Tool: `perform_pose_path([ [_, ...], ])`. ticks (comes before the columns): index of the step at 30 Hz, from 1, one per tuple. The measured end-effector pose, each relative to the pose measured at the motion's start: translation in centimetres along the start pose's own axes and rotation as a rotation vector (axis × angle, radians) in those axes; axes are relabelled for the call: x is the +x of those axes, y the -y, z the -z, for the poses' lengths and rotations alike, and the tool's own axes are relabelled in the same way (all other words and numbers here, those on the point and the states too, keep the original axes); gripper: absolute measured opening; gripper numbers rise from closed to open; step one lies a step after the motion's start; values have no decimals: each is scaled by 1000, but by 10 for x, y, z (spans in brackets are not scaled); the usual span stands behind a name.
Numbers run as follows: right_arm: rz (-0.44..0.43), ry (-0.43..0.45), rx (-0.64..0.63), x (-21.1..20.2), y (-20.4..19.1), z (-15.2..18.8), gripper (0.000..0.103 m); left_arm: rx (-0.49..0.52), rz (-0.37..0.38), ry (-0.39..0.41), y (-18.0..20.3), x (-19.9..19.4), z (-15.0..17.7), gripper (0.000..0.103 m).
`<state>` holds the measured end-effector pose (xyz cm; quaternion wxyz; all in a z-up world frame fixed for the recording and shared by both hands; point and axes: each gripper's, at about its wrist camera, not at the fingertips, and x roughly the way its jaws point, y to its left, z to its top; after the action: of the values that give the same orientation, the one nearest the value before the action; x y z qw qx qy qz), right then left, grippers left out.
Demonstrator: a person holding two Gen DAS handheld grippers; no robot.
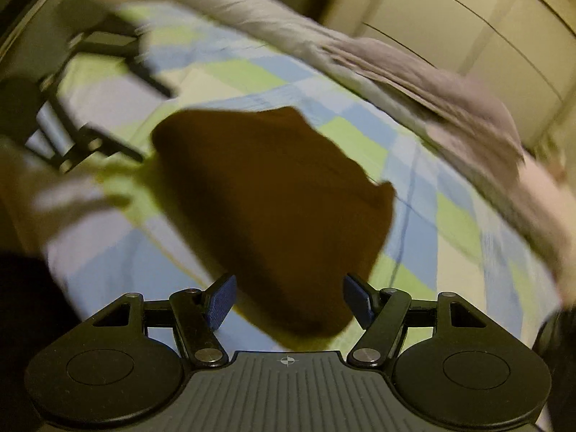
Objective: Fold clothes
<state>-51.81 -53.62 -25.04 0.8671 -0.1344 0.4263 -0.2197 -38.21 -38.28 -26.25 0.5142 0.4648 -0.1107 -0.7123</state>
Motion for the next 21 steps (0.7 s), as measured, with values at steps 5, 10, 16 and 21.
perform_pose_path([
  [5, 58, -49, -290, 32, -29, 6, 69, 220, -34, -42, 16, 30, 2, 57],
  [10, 155, -68, -551, 58, -44, 22, 52, 407, -58, -74, 25, 49, 17, 38],
  [16, 155, -79, -489, 63, -32, 28, 18, 331, -3, -71, 22, 35, 11, 28],
  [21, 131, -69, -423, 15, -41, 35, 18, 274, 34, -49, 35, 8, 6, 28],
])
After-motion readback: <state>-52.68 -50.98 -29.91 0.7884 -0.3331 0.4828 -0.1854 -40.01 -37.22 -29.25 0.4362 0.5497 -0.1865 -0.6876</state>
